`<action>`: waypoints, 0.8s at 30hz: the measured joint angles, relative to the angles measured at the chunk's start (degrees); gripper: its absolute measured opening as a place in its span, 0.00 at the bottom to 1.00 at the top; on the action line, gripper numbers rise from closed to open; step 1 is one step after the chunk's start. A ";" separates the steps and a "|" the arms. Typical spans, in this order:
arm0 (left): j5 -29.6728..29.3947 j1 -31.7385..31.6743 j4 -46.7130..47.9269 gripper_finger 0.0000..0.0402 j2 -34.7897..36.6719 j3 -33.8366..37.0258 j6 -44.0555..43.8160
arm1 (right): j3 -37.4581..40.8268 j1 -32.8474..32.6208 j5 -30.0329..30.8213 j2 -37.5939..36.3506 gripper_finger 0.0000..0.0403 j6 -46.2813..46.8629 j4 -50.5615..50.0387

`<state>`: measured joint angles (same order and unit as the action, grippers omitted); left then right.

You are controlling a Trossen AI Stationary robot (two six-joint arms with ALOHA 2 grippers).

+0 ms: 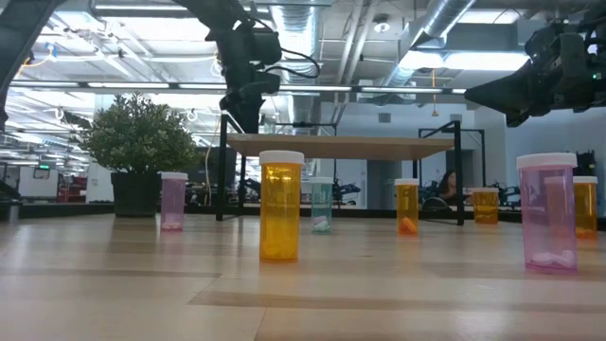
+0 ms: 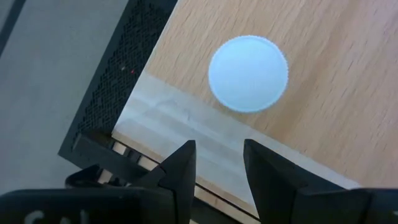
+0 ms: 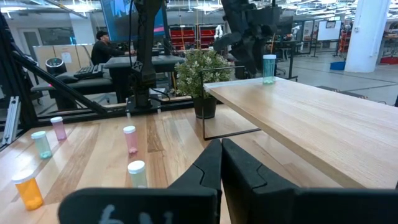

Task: Pick and place medicine bottles onto shelf by color
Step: Put the top orange large pill bottle on the shelf

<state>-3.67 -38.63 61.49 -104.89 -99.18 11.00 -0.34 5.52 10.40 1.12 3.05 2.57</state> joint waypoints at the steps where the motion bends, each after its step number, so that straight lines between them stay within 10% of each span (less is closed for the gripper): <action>1: -0.01 0.00 0.00 0.30 0.26 0.00 0.00 | 0.00 0.00 -0.01 0.00 0.08 0.00 0.00; 24: 10.74 1.92 -1.01 0.25 17.54 -0.04 0.76 | 0.00 -0.02 -0.01 0.00 0.08 0.00 0.00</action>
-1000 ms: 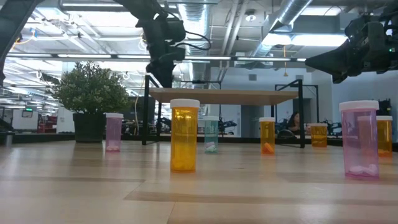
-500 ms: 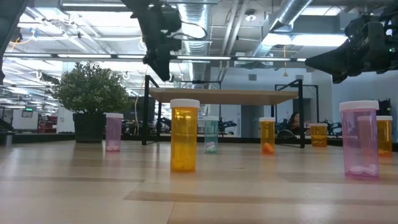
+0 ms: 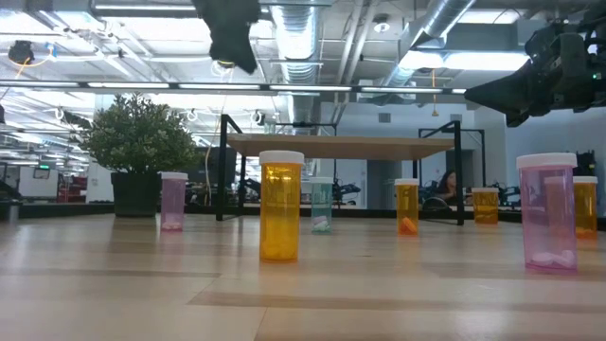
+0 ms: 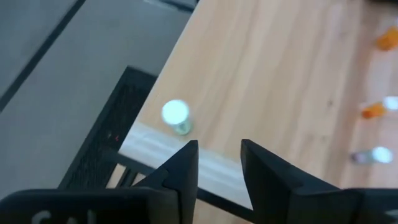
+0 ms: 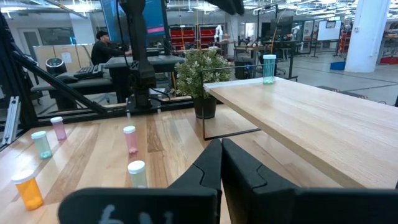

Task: Pick and place medicine bottles onto shelf by color
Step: Put the top orange large pill bottle on the shelf

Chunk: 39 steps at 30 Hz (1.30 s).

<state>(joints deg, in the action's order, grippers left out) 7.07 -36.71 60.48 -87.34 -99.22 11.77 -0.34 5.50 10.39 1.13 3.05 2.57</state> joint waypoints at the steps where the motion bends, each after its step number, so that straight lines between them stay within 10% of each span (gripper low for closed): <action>1: 0.46 0.36 -0.05 0.24 0.79 0.00 0.01 | 0.00 0.01 0.00 -0.01 0.08 -0.02 0.00; 10: 5.25 3.05 -7.51 0.08 10.37 7.95 -0.49 | 0.00 0.01 0.00 0.00 0.08 0.00 0.00; 23: 17.08 5.39 -32.67 0.00 30.44 37.60 -8.74 | 0.00 0.01 0.00 0.00 0.08 0.00 0.00; 39: 14.06 20.70 -48.56 0.00 46.27 55.35 -16.94 | 0.00 0.02 0.00 0.00 0.08 0.00 0.00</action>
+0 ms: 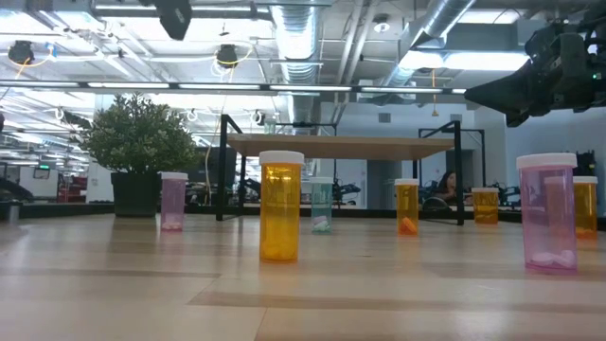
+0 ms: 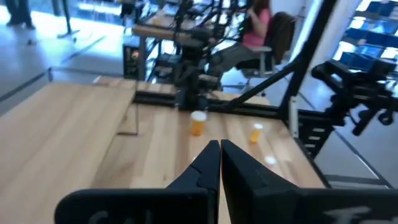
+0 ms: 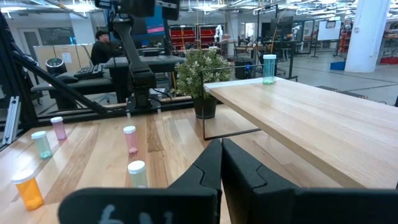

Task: Pick and place medicine bottles onto shelf by color
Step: Put the top orange large pill bottle on the shelf

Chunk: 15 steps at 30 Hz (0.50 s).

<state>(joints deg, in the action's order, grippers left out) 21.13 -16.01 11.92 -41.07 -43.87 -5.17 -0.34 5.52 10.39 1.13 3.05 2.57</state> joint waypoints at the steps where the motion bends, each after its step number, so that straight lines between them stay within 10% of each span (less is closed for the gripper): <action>1: -1.28 1.37 0.09 0.00 0.97 0.32 0.22 | 0.00 0.00 0.00 0.00 0.08 0.00 0.00; 15: -11.31 12.03 -14.80 0.00 8.81 10.68 2.39 | 0.00 0.00 0.00 0.00 0.08 0.00 0.00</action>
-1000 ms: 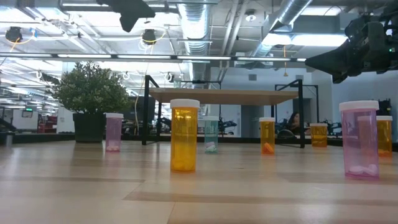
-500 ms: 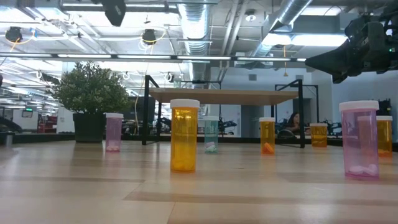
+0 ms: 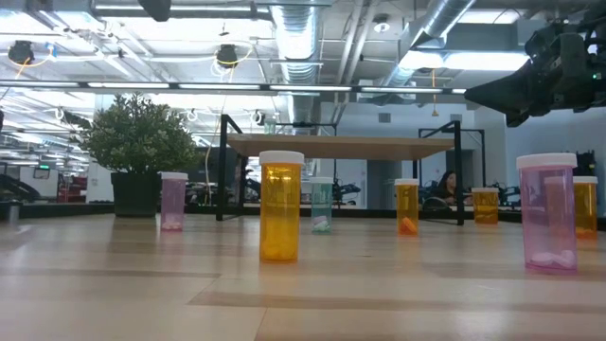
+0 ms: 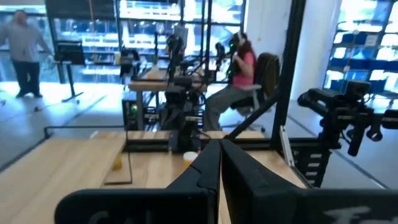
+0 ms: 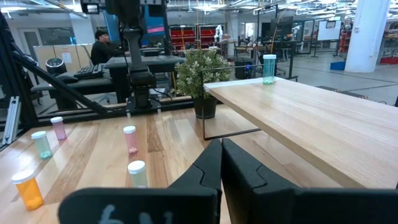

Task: Pick and place medicine bottles onto shelf by color
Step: Put the top orange large pill bottle on the shelf

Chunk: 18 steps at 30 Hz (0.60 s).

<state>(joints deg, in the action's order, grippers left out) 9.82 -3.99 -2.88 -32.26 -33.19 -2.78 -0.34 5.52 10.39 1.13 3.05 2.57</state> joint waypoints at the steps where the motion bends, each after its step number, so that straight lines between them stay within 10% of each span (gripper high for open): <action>1: 0.26 0.02 -1.36 0.00 -0.05 1.10 0.00 | 0.00 -0.01 0.00 -0.01 0.08 -0.01 0.00; 18: 0.33 0.00 -11.97 0.00 -5.47 6.64 2.86 | 0.00 0.00 0.00 0.00 0.08 0.00 0.00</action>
<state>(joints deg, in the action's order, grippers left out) 10.15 -3.99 -14.86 -37.73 -26.55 0.08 -0.34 5.51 10.39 1.13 3.05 2.57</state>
